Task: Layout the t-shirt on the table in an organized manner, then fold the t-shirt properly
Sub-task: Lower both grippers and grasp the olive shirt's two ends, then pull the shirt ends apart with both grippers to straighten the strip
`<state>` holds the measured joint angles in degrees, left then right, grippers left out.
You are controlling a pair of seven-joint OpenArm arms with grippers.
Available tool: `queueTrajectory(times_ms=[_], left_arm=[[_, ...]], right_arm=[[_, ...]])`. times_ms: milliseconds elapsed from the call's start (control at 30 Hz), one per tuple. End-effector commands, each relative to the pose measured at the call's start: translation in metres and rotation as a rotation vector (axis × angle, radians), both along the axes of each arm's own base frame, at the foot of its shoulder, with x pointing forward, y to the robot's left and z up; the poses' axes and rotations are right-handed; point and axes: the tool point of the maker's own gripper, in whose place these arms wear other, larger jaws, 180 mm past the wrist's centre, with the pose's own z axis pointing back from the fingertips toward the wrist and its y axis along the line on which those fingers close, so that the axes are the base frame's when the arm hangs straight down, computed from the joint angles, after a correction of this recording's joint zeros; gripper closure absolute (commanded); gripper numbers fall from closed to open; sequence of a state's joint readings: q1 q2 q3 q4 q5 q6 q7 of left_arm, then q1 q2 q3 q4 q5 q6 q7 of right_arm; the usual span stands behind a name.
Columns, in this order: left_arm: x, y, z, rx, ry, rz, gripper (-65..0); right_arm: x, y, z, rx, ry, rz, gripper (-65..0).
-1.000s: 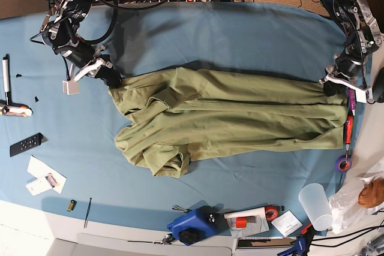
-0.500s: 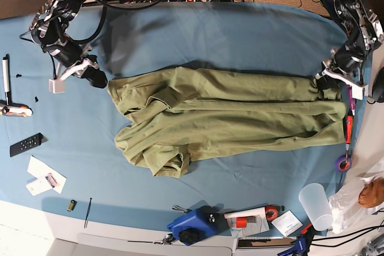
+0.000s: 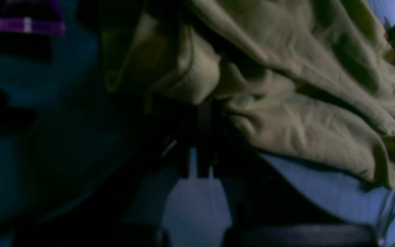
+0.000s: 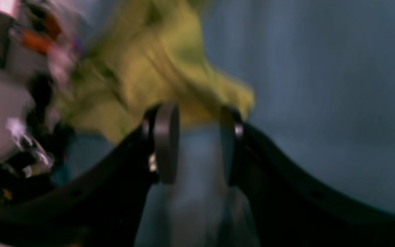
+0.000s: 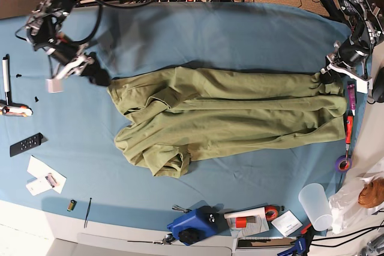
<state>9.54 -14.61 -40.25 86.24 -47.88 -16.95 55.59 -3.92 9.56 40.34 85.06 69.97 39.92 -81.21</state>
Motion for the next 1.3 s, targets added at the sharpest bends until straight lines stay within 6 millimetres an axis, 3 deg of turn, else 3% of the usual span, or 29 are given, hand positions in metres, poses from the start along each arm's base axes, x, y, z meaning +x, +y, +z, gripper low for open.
queueTrajectory(times_ms=[0,200,367,500,600,800,867,933,1067,1267], left_arm=[[-0.004,0.003,-0.001,0.016,0.027,-0.010,0.0],[-0.004,0.003,-0.001,0.016,0.027,-0.010,0.0],[-0.004,0.003,-0.001,0.016,0.027,-0.011,0.0],[-0.004,0.003,-0.001,0.016,0.027,-0.011,0.0],[-0.004,0.002,0.000,0.020,0.020,-0.025,0.0],[-0.002,-0.002,0.003,0.022,-0.007,-0.060,0.0],[-0.002,-0.002,0.003,0.022,-0.006,-0.061,0.0],[-0.002,-0.002,0.003,0.022,-0.005,-0.061,0.0],[-0.004,-0.004,0.001,0.017,0.008,-0.070,0.0],[-0.006,-0.011,0.002,-0.026,0.016,-0.088,0.0]], right_arm=[[0.010,-0.011,0.021,-0.016,-0.071,-0.010,-21.5],[0.016,-0.030,0.025,-0.109,-0.055,-0.005,-21.5],[0.026,0.001,0.014,-0.122,-0.036,0.077,-21.5],[0.034,0.014,-0.008,-0.248,0.001,0.115,-21.5],[0.034,0.026,-0.023,-0.319,0.031,0.171,-21.5],[0.031,0.048,-0.033,-0.294,0.048,0.198,-21.2],[0.026,0.052,-0.038,-0.293,0.077,0.216,-13.0],[0.021,0.051,-0.043,-0.310,0.100,0.223,0.0],[0.022,0.037,-0.042,-0.322,0.103,0.181,0.0],[0.020,-0.006,-0.028,-0.290,0.080,0.023,0.0]])
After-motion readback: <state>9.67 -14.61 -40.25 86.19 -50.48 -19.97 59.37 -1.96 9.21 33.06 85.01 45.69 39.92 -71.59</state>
